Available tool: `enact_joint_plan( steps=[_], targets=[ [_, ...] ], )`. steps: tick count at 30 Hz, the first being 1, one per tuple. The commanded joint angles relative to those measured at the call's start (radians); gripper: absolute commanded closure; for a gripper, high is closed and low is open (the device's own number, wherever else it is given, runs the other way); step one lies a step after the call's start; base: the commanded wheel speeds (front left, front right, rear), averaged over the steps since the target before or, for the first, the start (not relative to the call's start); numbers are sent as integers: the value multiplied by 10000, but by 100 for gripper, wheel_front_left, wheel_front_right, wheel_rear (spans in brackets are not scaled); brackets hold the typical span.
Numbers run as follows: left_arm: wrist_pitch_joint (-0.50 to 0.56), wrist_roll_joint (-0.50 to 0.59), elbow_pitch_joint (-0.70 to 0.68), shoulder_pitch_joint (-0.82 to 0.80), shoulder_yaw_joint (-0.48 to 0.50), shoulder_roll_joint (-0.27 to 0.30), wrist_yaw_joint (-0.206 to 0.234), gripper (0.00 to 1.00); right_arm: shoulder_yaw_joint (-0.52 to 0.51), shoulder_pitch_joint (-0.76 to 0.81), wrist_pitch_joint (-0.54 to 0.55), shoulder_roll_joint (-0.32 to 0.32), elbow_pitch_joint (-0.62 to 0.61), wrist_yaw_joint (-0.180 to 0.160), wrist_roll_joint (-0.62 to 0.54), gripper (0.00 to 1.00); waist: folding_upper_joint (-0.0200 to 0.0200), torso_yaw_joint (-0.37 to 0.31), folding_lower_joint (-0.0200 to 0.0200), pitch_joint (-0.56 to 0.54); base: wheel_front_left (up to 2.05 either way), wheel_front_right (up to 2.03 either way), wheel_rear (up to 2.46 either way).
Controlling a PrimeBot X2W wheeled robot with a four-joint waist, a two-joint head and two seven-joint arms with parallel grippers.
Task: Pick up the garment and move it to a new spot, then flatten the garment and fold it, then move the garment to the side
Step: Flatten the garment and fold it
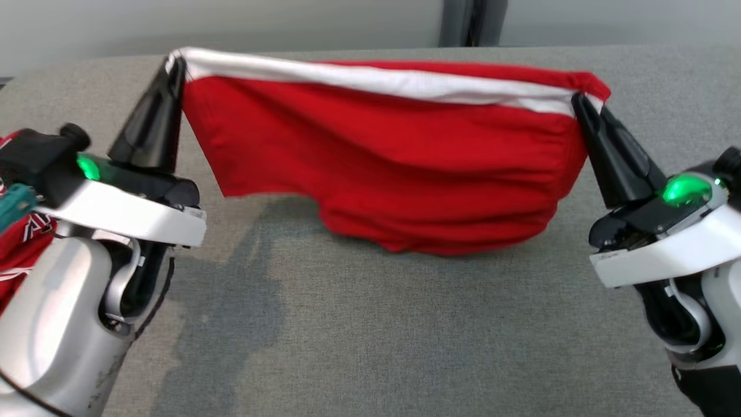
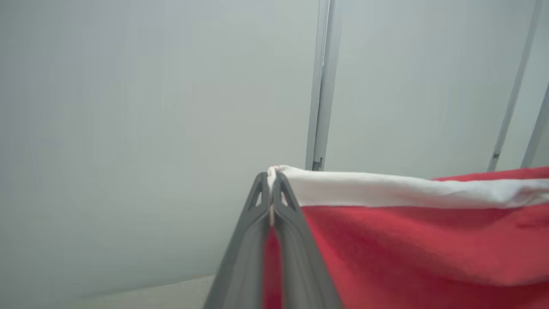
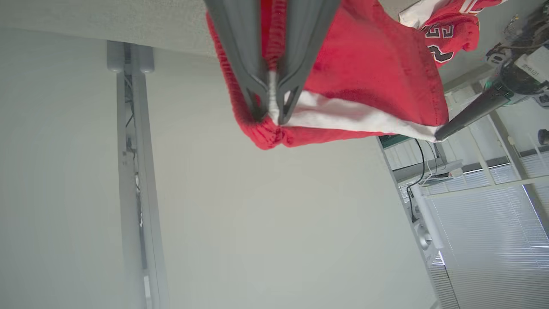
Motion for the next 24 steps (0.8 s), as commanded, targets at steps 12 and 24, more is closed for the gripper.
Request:
enact_joint_plan(
  steps=[12,24],
  targets=[
    [45,969,-2933,-1217,617,567,1015,100,-307,-993,508,-192,-917,3,383,100,0,149,0,-789,0,0,0],
    [760,1036,-2765,-2354,176,522,753,100,47,-1671,604,8,-348,3,517,100,0,-14,0,-485,0,0,0]
  ],
)
